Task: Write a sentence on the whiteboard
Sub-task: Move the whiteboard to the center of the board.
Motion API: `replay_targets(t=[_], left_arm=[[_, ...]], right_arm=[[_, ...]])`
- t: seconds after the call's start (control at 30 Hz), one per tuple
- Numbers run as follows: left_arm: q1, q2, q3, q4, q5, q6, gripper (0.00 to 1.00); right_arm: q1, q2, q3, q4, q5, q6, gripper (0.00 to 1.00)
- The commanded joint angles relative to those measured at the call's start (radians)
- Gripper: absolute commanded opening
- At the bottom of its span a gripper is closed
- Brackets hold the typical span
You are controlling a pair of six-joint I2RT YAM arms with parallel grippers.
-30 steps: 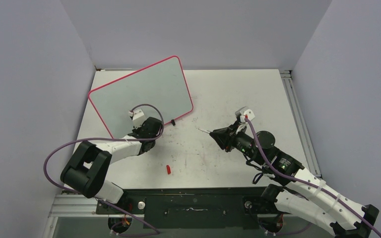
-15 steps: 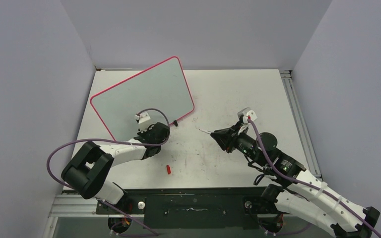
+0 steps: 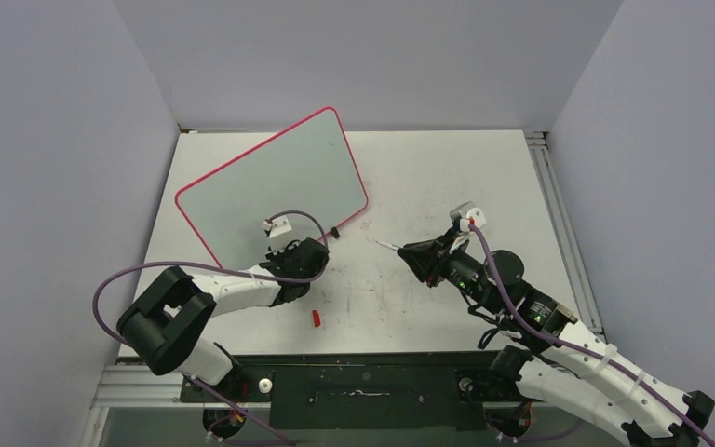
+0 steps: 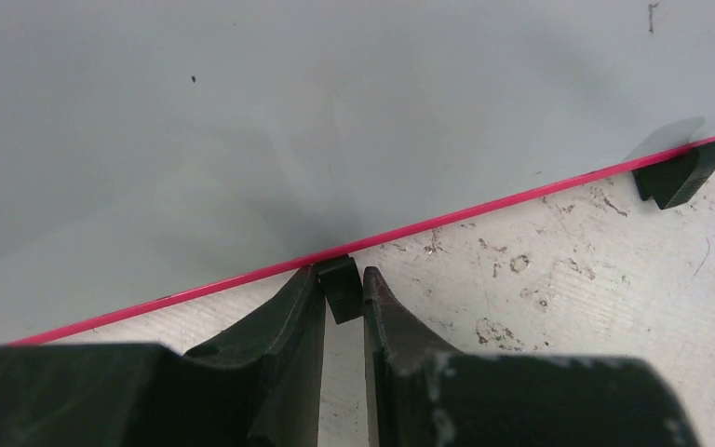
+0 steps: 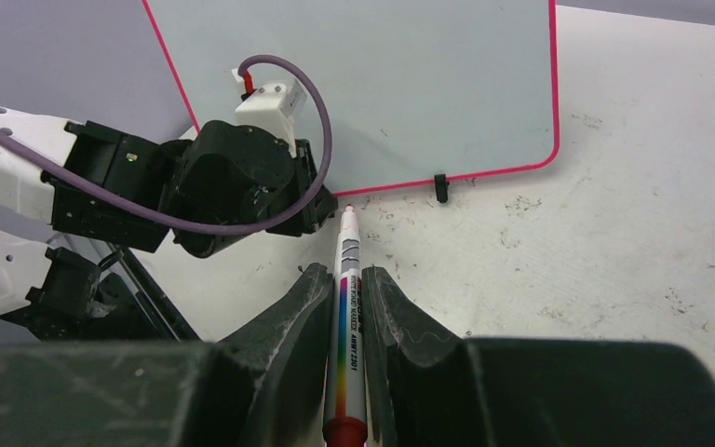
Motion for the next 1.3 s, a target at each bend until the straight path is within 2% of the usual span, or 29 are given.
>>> replay_targets(t=[0.0, 0.3, 0.67, 1.27], left_arm=[[-0.052, -0.026, -0.024, 0.034, 0.025, -0.023, 0.0], [-0.078, -0.099, -0.098, 0.001, 0.014, -0.046, 0.0], [-0.087, -0.209, -0.213, 0.166, 0.095, 0.089, 0.0], [-0.159, -0.074, -0.139, 0.262, 0.145, 0.142, 0.0]], right_arm=[[0.001, -0.016, -0.001, 0.025, 0.022, 0.012, 0.06], [0.0, -0.008, -0.01, 0.03, 0.025, 0.02, 0.06], [0.003, 0.006, -0.028, 0.051, 0.026, 0.033, 0.06], [0.008, 0.0, -0.035, 0.038, 0.047, 0.036, 0.06]])
